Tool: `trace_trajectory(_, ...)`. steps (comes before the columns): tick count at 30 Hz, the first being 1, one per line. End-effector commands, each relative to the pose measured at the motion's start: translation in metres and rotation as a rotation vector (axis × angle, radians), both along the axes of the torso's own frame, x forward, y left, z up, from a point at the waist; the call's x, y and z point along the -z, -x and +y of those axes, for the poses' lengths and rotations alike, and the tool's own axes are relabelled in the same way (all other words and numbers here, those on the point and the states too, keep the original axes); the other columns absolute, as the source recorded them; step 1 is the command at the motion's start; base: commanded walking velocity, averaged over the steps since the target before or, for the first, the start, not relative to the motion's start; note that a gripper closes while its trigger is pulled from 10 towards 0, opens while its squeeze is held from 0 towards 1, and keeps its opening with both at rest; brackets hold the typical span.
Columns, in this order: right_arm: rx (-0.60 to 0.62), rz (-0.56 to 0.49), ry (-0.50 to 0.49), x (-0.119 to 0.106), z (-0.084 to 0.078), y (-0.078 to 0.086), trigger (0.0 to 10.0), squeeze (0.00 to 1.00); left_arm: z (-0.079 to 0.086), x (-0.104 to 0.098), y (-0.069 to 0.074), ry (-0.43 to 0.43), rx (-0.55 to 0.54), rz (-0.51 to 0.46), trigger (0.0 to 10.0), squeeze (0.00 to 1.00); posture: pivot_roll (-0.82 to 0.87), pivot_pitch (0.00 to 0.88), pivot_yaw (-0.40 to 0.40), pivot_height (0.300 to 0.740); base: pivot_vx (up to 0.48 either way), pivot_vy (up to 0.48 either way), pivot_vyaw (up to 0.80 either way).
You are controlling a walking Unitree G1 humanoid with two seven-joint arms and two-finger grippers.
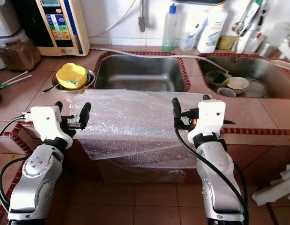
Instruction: Kitchen organization
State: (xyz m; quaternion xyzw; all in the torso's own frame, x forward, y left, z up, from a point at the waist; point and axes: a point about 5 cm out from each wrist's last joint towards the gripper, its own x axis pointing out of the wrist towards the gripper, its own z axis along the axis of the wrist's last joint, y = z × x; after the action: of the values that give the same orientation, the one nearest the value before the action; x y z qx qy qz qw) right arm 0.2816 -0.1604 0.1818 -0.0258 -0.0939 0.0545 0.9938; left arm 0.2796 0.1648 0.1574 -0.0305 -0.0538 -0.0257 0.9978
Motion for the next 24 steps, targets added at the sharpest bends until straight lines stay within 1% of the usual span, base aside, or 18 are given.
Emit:
trace_trajectory(1,0.024,-0.03,0.007,-0.006,-0.0058,0.0025,10.0,0.0,-0.0053,-0.0049,-0.0003,0.005,0.021,-0.02,10.0,0.0,-0.07,0.056,0.013,0.74,0.345,0.0,0.0)
trace_trajectory(21,0.027,-0.04,0.018,-0.007,-0.0082,0.0011,10.0,0.0,-0.0085,-0.0041,-0.0012,0.008,0.037,-0.02,10.0,0.0,-0.07,0.044,0.012,0.74,0.347,0.0,0.0)
trace_trajectory(24,0.029,-0.042,0.018,-0.0073,-0.0085,0.0011,10.0,0.0,-0.0081,-0.0053,-0.002,0.031,0.021,-0.027,10.0,0.0,-0.07,0.046,0.011,0.74,0.104,0.0,0.0)
